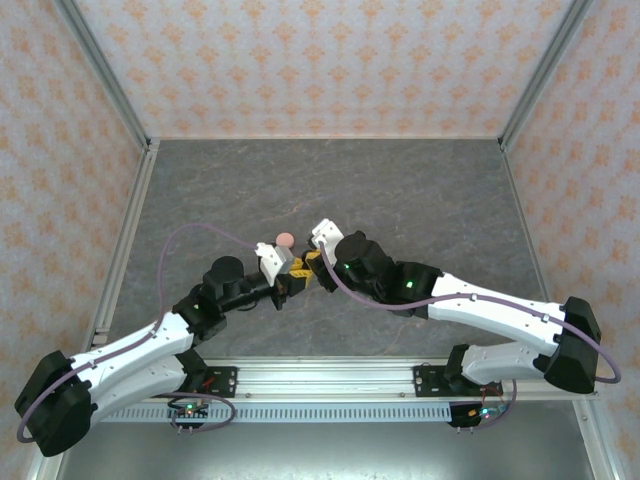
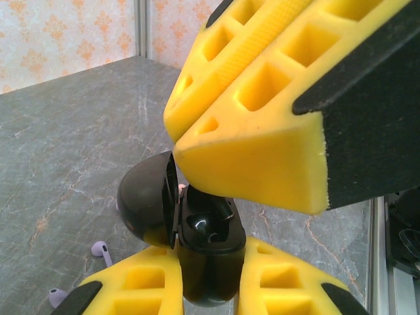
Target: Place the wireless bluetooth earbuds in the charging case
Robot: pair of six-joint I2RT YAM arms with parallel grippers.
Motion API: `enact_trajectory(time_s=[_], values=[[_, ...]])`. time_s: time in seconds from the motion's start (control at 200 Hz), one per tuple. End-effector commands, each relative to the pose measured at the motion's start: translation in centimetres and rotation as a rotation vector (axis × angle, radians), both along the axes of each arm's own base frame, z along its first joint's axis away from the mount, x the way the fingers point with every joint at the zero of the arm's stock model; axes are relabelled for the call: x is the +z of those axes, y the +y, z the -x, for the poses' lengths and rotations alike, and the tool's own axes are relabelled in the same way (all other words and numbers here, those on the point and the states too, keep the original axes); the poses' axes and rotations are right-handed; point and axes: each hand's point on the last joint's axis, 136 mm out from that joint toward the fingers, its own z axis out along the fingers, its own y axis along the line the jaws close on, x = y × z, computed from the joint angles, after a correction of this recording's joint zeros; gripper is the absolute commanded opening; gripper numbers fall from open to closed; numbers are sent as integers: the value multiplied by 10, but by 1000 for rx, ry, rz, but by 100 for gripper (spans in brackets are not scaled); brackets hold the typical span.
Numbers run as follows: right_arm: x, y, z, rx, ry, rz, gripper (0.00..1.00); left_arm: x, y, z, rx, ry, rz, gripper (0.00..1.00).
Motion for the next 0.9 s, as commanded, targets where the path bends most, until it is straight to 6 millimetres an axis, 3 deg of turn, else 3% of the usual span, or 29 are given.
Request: enact_trajectory(time_s=[0.0,0.701,0.746,0.896], values=[[-24,-4,10,26,56,55,14,29,-4,-2,-4,-57,69,0],[-26,-4,9,26,32,24,14,37,-6,-10,27,-26,105,0],[-17,-6,11,27,19,2,14,37,-7,-10,24,-21,103,0],[-17,-7,12,37,19,6,14,34,-8,-13,27,-11,96,0]])
